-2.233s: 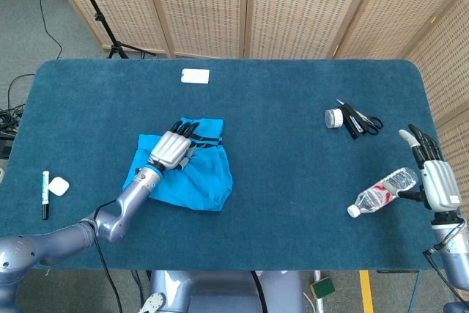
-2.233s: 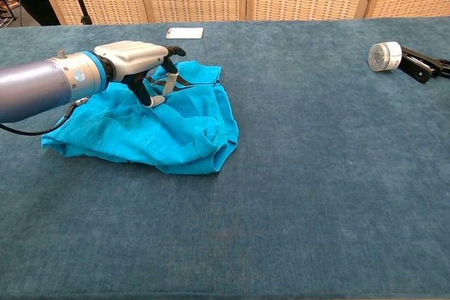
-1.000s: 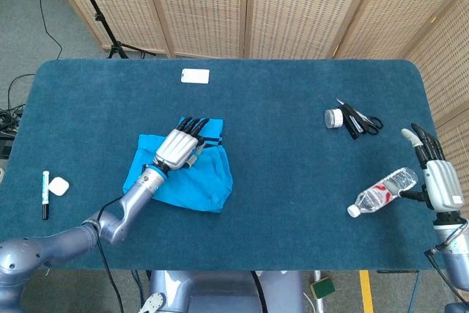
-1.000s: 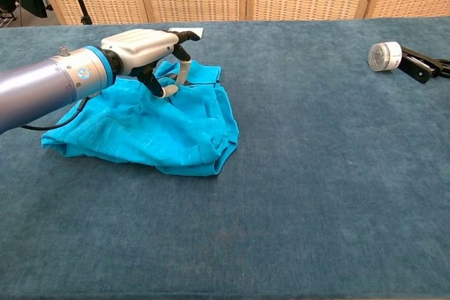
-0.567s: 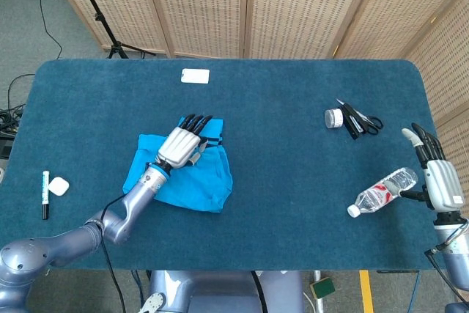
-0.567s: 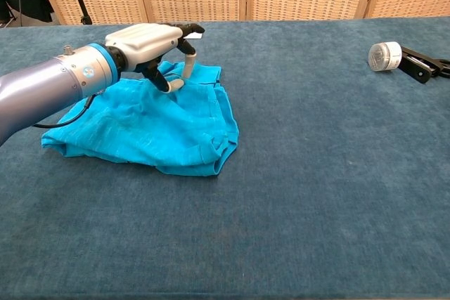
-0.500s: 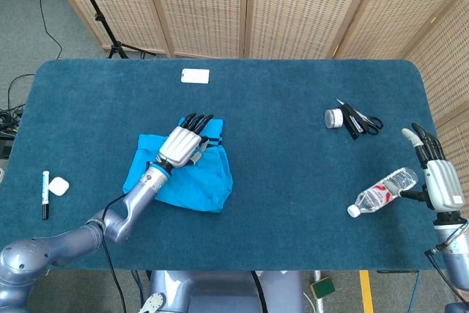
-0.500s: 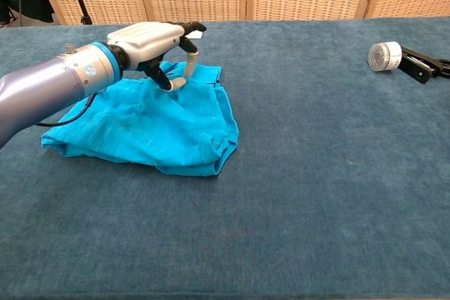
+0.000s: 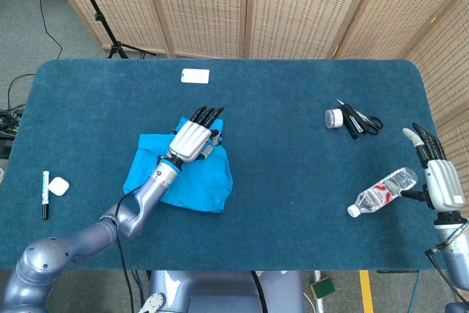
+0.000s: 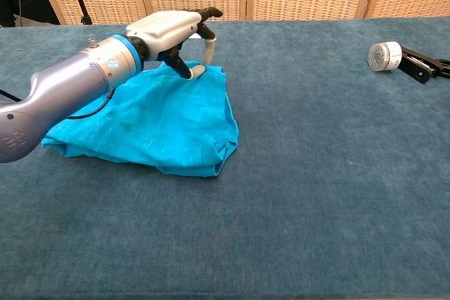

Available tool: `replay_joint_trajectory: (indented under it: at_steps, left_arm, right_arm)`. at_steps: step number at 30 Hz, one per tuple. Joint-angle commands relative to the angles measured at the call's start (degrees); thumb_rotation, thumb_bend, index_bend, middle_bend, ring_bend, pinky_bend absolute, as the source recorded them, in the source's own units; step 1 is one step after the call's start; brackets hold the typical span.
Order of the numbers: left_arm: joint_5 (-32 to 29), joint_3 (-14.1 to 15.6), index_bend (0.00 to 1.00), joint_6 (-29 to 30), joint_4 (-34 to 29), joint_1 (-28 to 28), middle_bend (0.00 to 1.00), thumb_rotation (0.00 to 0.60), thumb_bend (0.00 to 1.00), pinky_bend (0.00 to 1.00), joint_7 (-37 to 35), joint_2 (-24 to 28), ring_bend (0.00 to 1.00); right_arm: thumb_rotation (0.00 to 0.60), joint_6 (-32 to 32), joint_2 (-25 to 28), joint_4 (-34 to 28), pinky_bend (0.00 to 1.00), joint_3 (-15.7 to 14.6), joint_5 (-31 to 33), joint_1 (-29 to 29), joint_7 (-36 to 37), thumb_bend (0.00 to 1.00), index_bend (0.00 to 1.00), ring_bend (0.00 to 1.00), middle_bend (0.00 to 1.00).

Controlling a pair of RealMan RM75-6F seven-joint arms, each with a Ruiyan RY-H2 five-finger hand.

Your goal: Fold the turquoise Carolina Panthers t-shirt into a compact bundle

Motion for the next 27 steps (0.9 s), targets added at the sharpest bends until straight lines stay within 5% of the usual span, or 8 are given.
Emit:
replay_joint_trajectory:
  at_steps: [1, 12, 16, 18, 21, 27]
  left_arm:
    - [1.09, 0.15, 0.83, -0.47, 2.44, -1.42, 0.00, 0.600, 0.70, 0.00, -1.99, -1.39, 0.00]
    - [-0.48, -0.22, 0.77, -4.43, 9.47, -3.39, 0.00, 0.600, 0.65, 0.00, -0.04, -5.83, 0.00]
    - [-1.28, -0.50, 0.51, -5.97, 11.72, -3.93, 0.00, 0.600, 0.62, 0.00, 0.57, -7.31, 0.00]
    - [-1.64, -0.76, 0.25, -6.35, 12.74, -4.17, 0.00, 0.600, 0.56, 0.00, 0.57, -8.07, 0.00]
    - [-2.19, -1.32, 0.02, -6.34, 13.85, -4.41, 0.00, 0.600, 0.44, 0.00, 0.41, -8.95, 0.00]
    - [-2.96, -2.80, 0.00, -4.50, 14.77, -4.58, 0.00, 0.600, 0.17, 0.00, -2.17, -9.92, 0.00]
  right_arm:
    - [0.600, -0.15, 0.00, 0.05, 0.01, -0.01, 0.07, 0.03, 0.06, 0.00, 0.00, 0.00, 0.00]
    - [0.600, -0.49, -0.07, 0.39, 0.01, -0.06, 0.09, 0.14, 0.33, 0.00, 0.00, 0.00, 0.00]
    - [0.600, -0.45, -0.06, 0.44, 0.01, -0.03, 0.13, 0.11, 0.36, 0.00, 0.00, 0.00, 0.00]
    - [0.600, -0.43, -0.05, 0.45, 0.01, -0.02, 0.15, 0.09, 0.39, 0.00, 0.00, 0.00, 0.00]
    - [0.600, -0.46, -0.04, 0.50, 0.01, 0.00, 0.19, 0.09, 0.45, 0.00, 0.00, 0.00, 0.00]
    - [0.600, -0.32, 0.00, 0.50, 0.01, 0.00, 0.09, 0.05, 0.60, 0.00, 0.00, 0.00, 0.00]
